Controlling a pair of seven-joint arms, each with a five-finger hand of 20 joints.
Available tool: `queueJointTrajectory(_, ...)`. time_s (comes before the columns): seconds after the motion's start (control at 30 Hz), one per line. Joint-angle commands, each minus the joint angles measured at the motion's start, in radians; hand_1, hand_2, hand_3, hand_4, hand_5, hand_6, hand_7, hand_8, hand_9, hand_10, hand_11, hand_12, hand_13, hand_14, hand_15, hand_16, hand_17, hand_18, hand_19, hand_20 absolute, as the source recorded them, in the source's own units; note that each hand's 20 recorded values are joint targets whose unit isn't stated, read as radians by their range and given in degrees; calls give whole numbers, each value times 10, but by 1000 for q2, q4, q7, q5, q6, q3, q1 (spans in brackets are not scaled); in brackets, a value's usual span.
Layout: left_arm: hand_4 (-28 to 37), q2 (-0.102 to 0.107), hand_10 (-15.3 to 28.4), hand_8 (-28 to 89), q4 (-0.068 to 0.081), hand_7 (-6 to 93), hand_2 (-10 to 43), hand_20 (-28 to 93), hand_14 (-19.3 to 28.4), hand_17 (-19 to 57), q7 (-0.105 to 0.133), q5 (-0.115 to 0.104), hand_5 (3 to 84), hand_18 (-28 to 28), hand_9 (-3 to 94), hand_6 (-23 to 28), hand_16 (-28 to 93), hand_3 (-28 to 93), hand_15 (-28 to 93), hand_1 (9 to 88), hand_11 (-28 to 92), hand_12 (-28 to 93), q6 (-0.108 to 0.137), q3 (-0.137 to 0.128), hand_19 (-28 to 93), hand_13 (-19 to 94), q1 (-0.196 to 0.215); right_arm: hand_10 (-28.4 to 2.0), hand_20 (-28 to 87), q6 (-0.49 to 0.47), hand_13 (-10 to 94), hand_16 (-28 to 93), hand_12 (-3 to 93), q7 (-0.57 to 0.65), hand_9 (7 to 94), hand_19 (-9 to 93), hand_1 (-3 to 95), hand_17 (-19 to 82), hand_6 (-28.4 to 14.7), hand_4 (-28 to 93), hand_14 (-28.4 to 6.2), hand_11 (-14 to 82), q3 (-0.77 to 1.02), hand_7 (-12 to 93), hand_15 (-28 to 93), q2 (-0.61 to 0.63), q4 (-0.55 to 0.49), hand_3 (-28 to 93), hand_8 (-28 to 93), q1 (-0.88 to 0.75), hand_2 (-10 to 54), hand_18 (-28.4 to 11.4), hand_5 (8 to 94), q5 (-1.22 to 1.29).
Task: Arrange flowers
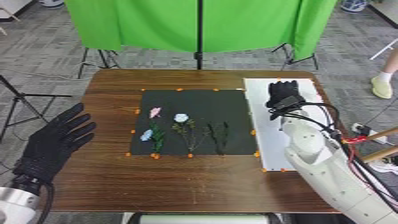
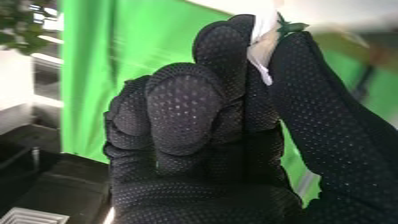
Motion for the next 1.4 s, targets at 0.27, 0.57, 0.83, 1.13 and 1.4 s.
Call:
queueJointTrajectory(0.27, -278, -1, 101, -117, 9, 207, -8, 67, 135, -118, -13, 2, 255, 189, 221, 16, -10, 705, 297, 247, 206, 155, -10, 14, 397, 159, -1, -28, 428, 14, 812, 315, 493, -280, 870, 844, 459, 338, 8, -283, -17, 296, -193, 491, 617, -200, -90, 837, -139, 99, -95, -183, 742, -15)
queueJointTrajectory(0.57, -278, 0, 101, -117, 11, 206, -8, 67, 135, -119, -16, 0, 254, 189, 222, 16, -10, 705, 297, 247, 205, 154, -6, 18, 397, 159, -4, -28, 429, -2, 804, 314, 493, -281, 864, 841, 458, 334, 11, -283, -17, 297, -227, 503, 619, -216, -86, 836, -150, 82, -95, -181, 735, -46)
queueJointTrajectory(0.83, -278, 1, 101, -117, 14, 205, -8, 67, 135, -118, -19, 1, 255, 189, 222, 16, -10, 705, 297, 246, 205, 154, -5, 22, 396, 159, -12, -28, 430, 8, 800, 314, 494, -271, 859, 839, 460, 332, 11, -283, -18, 297, -238, 506, 620, -203, -74, 832, -153, 73, -95, -181, 732, -60)
queueJointTrajectory(1.13, -278, 0, 101, -116, 14, 205, -8, 68, 135, -119, -21, 1, 255, 188, 222, 17, -10, 704, 296, 247, 204, 154, -6, 21, 396, 159, -9, -29, 430, 3, 788, 314, 497, -277, 854, 830, 464, 324, 12, -283, -19, 289, -219, 508, 624, -212, -51, 825, -158, 66, -95, -177, 724, -74)
queueJointTrajectory(1.4, -278, 2, 101, -117, 16, 206, -8, 68, 135, -119, -25, 0, 256, 189, 222, 17, -9, 705, 296, 247, 205, 154, -11, 19, 396, 159, -11, -27, 431, 15, 777, 312, 503, -297, 853, 823, 469, 317, 14, -283, -18, 271, -210, 508, 627, -210, -35, 815, -157, 63, -95, -176, 718, -91)
